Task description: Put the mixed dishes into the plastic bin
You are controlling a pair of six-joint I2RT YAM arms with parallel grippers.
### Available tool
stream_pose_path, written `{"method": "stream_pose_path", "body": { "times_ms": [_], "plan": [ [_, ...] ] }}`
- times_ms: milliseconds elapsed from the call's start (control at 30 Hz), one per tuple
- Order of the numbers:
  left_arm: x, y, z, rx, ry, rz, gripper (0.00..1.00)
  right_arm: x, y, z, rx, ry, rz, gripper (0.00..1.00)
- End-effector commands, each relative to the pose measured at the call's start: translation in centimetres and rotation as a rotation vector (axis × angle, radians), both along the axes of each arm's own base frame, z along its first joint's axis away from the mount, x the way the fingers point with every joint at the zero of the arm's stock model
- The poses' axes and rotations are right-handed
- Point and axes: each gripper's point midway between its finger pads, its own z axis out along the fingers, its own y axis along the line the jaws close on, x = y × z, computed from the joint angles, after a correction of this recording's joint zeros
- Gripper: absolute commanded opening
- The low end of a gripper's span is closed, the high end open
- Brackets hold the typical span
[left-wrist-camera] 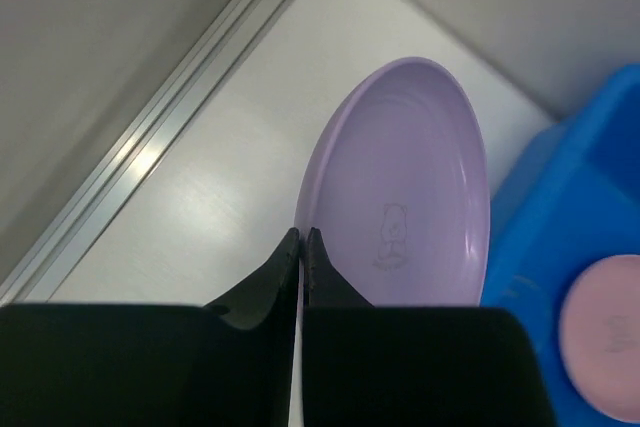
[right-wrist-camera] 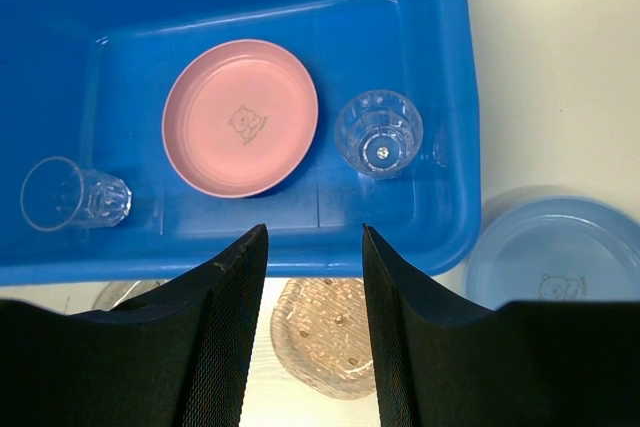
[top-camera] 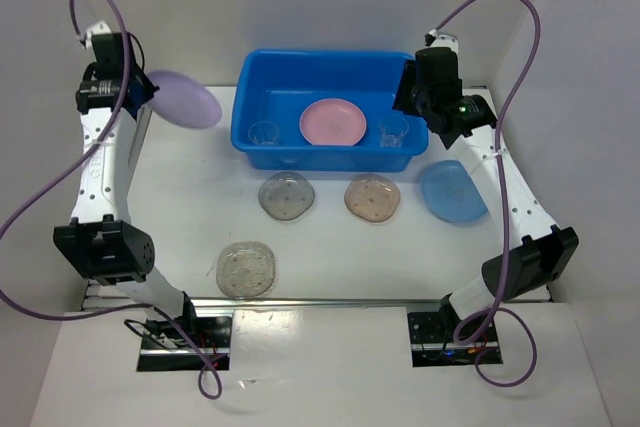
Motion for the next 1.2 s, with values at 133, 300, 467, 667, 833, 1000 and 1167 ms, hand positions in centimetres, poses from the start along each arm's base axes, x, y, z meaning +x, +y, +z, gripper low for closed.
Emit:
{"method": "stream_pose_path", "body": {
  "times_ms": [133, 300, 467, 667, 833, 1000, 1167],
  "plan": [
    [5.0, -8.4, 13.0, -0.08, -0.36, -0.272, 0.0, 0.1, 0.0, 1.8, 0.024, -0.062, 0.012, 0.48],
    [8.0, -18.9, 11.5, -0.163, -0.357, -0.524, 0.0, 0.1, -0.6, 1.0, 0.001, -0.047, -0.021, 0.48],
    [9.6, -27.7, 8.7, -0.226, -0.324, -0.679, 0.0, -0.4, -1.1, 0.9, 0.001, -0.05, -0.041, 0.48],
    [12.8, -32.3, 3.7, -0.272, -0.269, -0.726, 0.0, -1.2, -2.2, 0.2, -0.036, -0.017, -0.084, 0.48],
    [15.2, -33.4, -2.7, -0.297, -0.173, -0.715, 0.0, -1.8, -3.0, -0.2, -0.061, 0.002, -0.113, 0.48],
    [16.9, -34.4, -6.2, -0.318, -0.131, -0.72, 0.0, -2.3, -3.2, -0.2, -0.056, 0.01, -0.117, 0.48],
    [17.1, -35.5, -6.3, -0.337, -0.135, -0.742, 0.0, -2.4, -3.2, -0.4, -0.052, 0.018, -0.121, 0.48]
  ]
}}
